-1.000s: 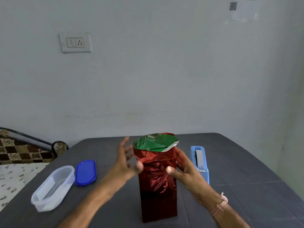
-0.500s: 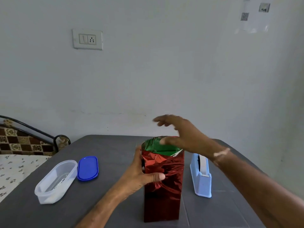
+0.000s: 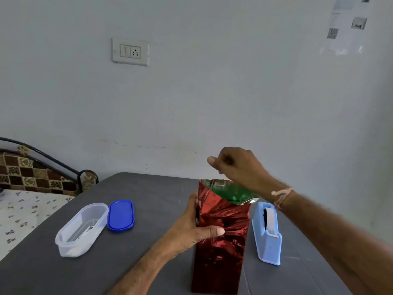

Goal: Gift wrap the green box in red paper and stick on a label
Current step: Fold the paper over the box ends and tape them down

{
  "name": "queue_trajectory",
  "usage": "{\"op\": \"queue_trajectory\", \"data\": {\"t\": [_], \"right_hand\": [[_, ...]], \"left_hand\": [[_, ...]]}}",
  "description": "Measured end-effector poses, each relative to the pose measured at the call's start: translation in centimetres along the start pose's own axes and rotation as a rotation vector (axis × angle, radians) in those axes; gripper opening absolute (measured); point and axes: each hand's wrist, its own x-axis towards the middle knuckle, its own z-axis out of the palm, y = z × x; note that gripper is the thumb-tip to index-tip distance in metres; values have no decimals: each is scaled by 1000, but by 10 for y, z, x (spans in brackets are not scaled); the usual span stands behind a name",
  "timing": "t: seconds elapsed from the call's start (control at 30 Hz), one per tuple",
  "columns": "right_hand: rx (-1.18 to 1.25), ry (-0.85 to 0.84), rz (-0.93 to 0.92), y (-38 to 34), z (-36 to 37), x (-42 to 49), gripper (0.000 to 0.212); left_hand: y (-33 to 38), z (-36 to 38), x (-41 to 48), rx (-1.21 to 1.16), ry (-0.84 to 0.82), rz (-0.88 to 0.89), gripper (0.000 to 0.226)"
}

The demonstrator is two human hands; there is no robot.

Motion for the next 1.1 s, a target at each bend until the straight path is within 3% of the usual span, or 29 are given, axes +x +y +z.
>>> {"op": "queue_trajectory", "data": {"t": [0.1, 0.2, 0.37, 0.53, 0.63, 0.77, 0.9, 1.1], "right_hand": [[-100, -305, 132, -27, -12, -10, 91], [-184, -425, 135, -29, 2, -18, 72], [72, -300, 127, -16, 12, -33, 55], [-41, -179, 132, -8, 8, -52, 49], [12, -148, 175, 1, 6, -59, 47], [142, -124, 180, 4, 10, -66, 60], [123, -121, 225, 2, 14, -68, 71], [60, -80, 296, 1, 20, -75, 38]], "left_hand": [[-3, 0, 2, 13, -4, 6, 89], [-2, 0, 3, 31, -26, 4, 86], [-1, -1, 2, 32, -51, 14, 96], [-5, -2, 3, 18, -70, -33, 116], [-9, 1, 2, 65, -22, 6, 123], [-12, 3, -3, 143, 27, 53, 119], [-4, 4, -6, 174, 31, 68, 107], [-1, -1, -6, 250, 29, 66, 109]]}}
